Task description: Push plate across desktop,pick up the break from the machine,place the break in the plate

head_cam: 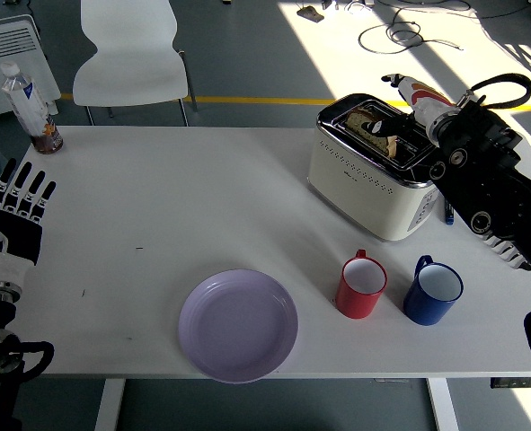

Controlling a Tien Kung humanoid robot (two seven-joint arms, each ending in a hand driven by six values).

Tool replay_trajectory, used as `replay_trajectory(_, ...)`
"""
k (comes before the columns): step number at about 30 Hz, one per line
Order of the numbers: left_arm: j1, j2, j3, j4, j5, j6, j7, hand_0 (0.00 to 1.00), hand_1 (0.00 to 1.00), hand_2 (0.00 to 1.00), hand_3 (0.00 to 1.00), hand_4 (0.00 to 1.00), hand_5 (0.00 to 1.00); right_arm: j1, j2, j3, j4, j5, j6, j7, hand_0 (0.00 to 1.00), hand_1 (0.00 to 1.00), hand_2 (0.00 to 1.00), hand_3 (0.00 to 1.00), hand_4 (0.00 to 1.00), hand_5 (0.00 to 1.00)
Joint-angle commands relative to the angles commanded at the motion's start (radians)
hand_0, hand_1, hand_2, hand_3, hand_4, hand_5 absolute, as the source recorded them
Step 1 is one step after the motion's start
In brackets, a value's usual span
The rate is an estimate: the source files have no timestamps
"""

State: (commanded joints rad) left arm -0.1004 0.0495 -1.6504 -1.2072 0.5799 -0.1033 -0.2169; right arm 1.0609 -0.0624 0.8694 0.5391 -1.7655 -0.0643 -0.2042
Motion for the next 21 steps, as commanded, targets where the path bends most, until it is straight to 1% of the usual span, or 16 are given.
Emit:
replay_trajectory(4,0.012,-0.002,0.012,0.01,0.01,0.002,0.0,0.796,0.812,0.84,0.815,0.5,0.998,0.004,0.02,-0.008,-0.039,-0.004,0.005,-0.004,0.818,0.792,0.784,0.877,0.863,0.347)
replay_trajectory(5,0.013,-0.003,0.013,0.011,0.01,0.002,0.0,0.796,0.812,0.838,0.813,0.496,0.998,0.005,0.022,-0.009,-0.044,-0.004,0.005,-0.005,0.708,0.707,0.683,0.82,0.857,0.348)
replay_trajectory(8,0.02,-0.002,0.02,0.016,0.012,0.003,-0.001,0.796,0.812,0.838,0.813,0.496,0.998,0.007,0.039,-0.001,-0.071,-0.04,0.005,-0.011,0.708,0.707,0.683,0.82,0.857,0.348)
replay_trajectory(10,0.02,0.001,0.023,0.018,0.014,0.003,-0.002,0.796,0.812,0.838,0.813,0.496,0.998,0.005,0.044,0.006,-0.072,-0.062,0.002,-0.012,0.708,0.707,0.683,0.82,0.857,0.348)
replay_trajectory(11,0.019,0.002,0.023,0.02,0.016,0.003,-0.003,0.796,0.81,0.837,0.812,0.492,0.998,0.005,0.048,0.008,-0.072,-0.062,0.002,-0.012,0.642,0.647,0.622,0.767,0.85,0.354)
replay_trajectory(16,0.011,0.005,0.021,0.028,0.02,0.005,-0.006,0.796,0.81,0.837,0.812,0.492,0.998,0.015,0.06,0.009,-0.076,-0.061,-0.004,-0.013,0.642,0.647,0.622,0.767,0.85,0.354)
replay_trajectory(17,0.009,0.004,0.019,0.03,0.02,0.005,-0.007,0.796,0.81,0.836,0.811,0.491,0.998,0.019,0.062,0.006,-0.075,-0.062,-0.005,-0.013,0.541,0.579,0.564,0.736,0.835,0.354)
replay_trajectory(21,0.007,0.0,0.021,0.037,0.021,0.004,-0.008,0.796,0.81,0.836,0.811,0.491,0.998,0.027,0.062,-0.004,-0.074,-0.064,-0.008,-0.015,0.541,0.579,0.564,0.736,0.835,0.354)
